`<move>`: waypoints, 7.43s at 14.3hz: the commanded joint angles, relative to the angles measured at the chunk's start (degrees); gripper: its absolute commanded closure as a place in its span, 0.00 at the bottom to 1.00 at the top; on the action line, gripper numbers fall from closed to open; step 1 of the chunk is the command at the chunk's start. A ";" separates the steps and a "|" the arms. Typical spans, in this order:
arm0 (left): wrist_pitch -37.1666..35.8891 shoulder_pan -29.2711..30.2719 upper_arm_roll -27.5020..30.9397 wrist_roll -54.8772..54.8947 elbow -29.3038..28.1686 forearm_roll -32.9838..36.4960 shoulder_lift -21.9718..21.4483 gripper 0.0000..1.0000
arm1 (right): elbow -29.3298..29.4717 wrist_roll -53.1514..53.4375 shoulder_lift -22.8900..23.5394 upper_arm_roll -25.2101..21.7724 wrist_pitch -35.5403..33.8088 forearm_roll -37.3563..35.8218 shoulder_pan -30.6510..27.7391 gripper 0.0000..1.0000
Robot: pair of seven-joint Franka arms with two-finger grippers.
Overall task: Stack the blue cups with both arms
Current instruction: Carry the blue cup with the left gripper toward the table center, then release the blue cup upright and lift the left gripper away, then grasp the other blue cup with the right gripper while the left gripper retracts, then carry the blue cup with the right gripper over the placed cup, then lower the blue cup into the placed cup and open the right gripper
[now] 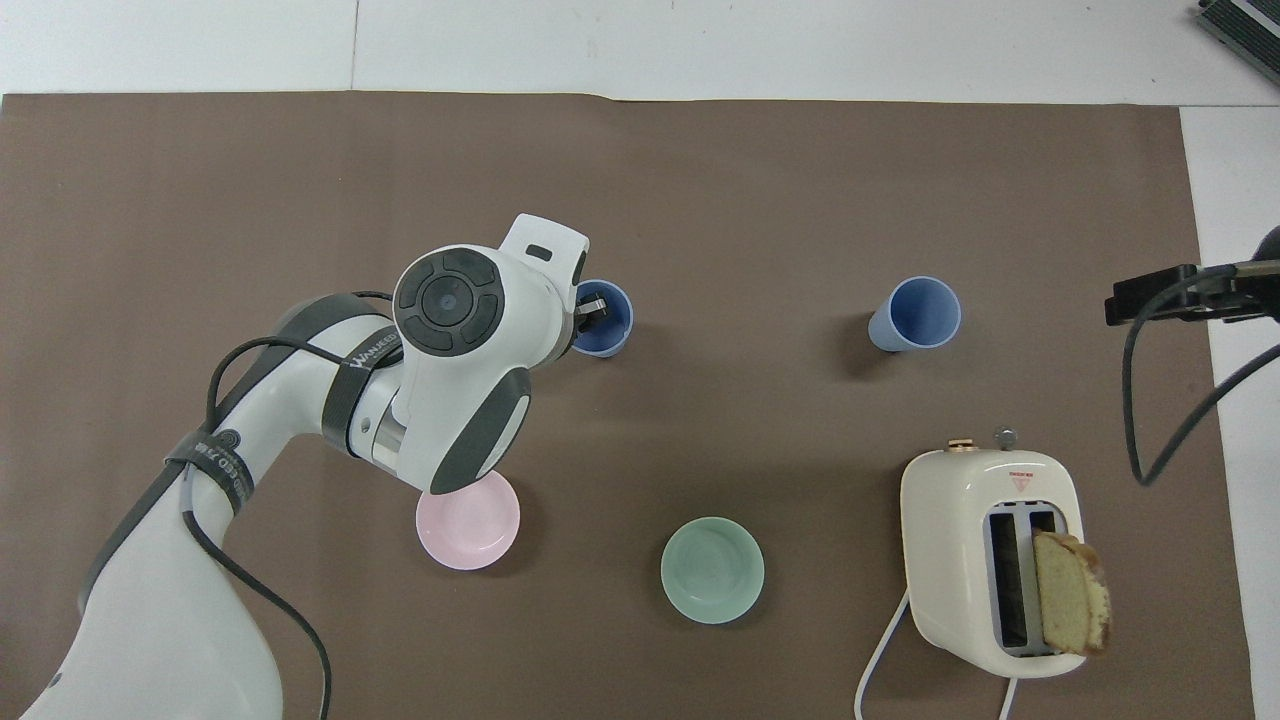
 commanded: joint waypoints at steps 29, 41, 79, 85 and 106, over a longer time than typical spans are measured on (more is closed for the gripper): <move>-29.66 25.34 1.68 47.66 3.72 0.34 -17.64 0.00 | -17.46 0.54 14.19 0.80 32.34 2.21 1.43 0.00; -46.82 27.73 1.86 53.32 14.97 0.42 -21.24 0.00 | -17.38 0.28 17.00 0.89 34.90 2.13 2.30 1.00; -46.03 27.99 2.03 52.18 11.63 -2.39 -24.50 0.00 | 2.14 35.17 20.78 4.76 29.36 7.93 26.83 1.00; -45.94 27.99 2.03 52.27 10.92 -2.39 -25.12 0.00 | 1.26 34.65 22.02 4.76 30.50 8.45 27.35 1.00; -45.94 27.91 2.03 52.53 10.13 -2.39 -25.29 0.00 | 0.73 35.08 25.09 4.58 33.84 7.57 26.74 0.00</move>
